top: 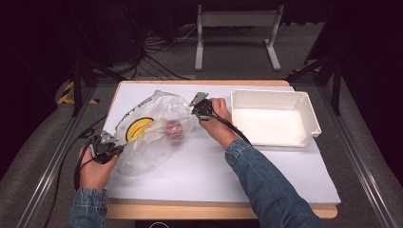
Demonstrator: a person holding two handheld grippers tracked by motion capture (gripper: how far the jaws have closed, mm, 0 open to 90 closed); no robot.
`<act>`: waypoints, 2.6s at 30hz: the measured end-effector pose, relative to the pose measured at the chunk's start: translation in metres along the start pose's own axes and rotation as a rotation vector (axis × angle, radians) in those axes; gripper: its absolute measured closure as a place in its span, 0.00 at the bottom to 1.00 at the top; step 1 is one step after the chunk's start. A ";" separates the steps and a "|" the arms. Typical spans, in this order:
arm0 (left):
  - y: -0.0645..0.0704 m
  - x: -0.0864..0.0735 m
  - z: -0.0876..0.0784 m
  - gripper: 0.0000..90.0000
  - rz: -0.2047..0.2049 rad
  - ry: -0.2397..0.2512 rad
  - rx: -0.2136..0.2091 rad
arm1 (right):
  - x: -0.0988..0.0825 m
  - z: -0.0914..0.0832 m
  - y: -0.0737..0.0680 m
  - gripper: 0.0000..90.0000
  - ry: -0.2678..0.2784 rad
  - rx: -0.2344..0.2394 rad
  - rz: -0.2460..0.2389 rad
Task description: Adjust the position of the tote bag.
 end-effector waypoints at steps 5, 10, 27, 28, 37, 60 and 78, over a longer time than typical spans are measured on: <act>-0.002 -0.005 0.000 1.00 -0.021 -0.033 -0.009 | -0.003 0.002 -0.004 0.99 -0.048 0.023 0.010; 0.001 -0.008 0.004 1.00 -0.022 -0.061 -0.023 | -0.008 0.003 -0.007 0.99 -0.099 0.028 0.018; 0.002 -0.003 -0.005 0.74 -0.079 0.000 -0.069 | -0.018 -0.006 -0.009 0.67 -0.178 0.050 0.059; 0.000 0.003 -0.010 0.65 -0.090 0.047 -0.057 | -0.015 -0.010 -0.009 0.56 -0.164 0.047 0.069; -0.006 0.015 -0.030 0.52 -0.147 0.174 -0.056 | 0.002 -0.037 -0.012 0.29 -0.032 0.055 0.149; -0.003 0.039 -0.079 0.44 -0.184 0.343 -0.084 | 0.064 -0.094 -0.086 0.19 0.326 0.379 0.185; 0.003 0.041 -0.080 0.44 -0.170 0.341 -0.104 | 0.059 -0.067 -0.136 0.72 0.222 0.567 0.024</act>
Point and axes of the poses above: each handheld gripper's, and its own axes: z roughly forward along the jaws, x roughly out of its top, y roughly to its right, the point moved 9 cm from there along z, roughly forward along the jaws, and after that the axes turned 1 degree about x, right-handed, at the moved point
